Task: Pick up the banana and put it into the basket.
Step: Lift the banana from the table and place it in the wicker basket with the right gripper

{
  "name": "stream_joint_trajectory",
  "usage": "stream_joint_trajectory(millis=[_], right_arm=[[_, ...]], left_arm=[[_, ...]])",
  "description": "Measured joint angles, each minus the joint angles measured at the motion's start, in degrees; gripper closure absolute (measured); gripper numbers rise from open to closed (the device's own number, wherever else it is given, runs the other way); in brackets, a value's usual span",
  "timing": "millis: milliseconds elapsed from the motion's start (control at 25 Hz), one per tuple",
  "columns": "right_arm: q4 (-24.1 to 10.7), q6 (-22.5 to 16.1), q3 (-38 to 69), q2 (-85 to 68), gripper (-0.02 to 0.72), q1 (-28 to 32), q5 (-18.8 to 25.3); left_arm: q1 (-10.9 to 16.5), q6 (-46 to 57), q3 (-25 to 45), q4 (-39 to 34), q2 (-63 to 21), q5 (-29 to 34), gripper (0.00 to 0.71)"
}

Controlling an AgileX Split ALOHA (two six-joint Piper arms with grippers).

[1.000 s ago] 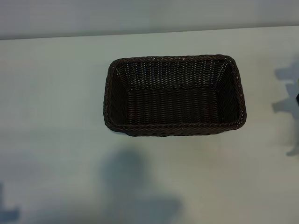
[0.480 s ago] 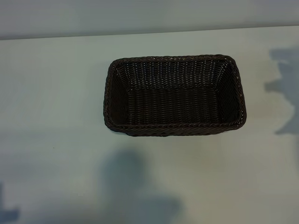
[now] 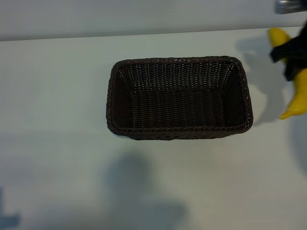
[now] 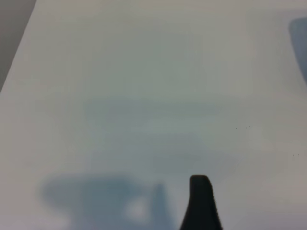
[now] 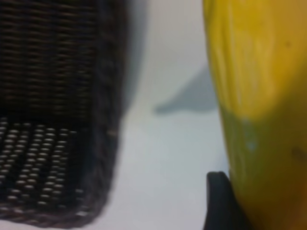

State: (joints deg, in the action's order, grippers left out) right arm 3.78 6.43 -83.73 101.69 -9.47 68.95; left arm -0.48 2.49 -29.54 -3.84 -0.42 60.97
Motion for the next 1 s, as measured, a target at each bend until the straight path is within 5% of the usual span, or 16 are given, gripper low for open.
stream_joint_trajectory(millis=[400, 800, 1000], right_arm=[[-0.18, 2.46, -8.93, 6.84, 0.283, -15.9, -1.3], [-5.28, 27.91, -9.75, 7.91, 0.284, -27.48, -7.39], [-7.76, 33.91, -9.75, 8.32, 0.284, -28.32, -9.85]], left_arm=[[0.0, 0.0, 0.0, 0.0, 0.0, 0.0, 0.15], [0.0, 0.0, 0.0, 0.0, 0.0, 0.0, 0.15], [0.0, 0.0, 0.0, 0.0, 0.0, 0.0, 0.15]])
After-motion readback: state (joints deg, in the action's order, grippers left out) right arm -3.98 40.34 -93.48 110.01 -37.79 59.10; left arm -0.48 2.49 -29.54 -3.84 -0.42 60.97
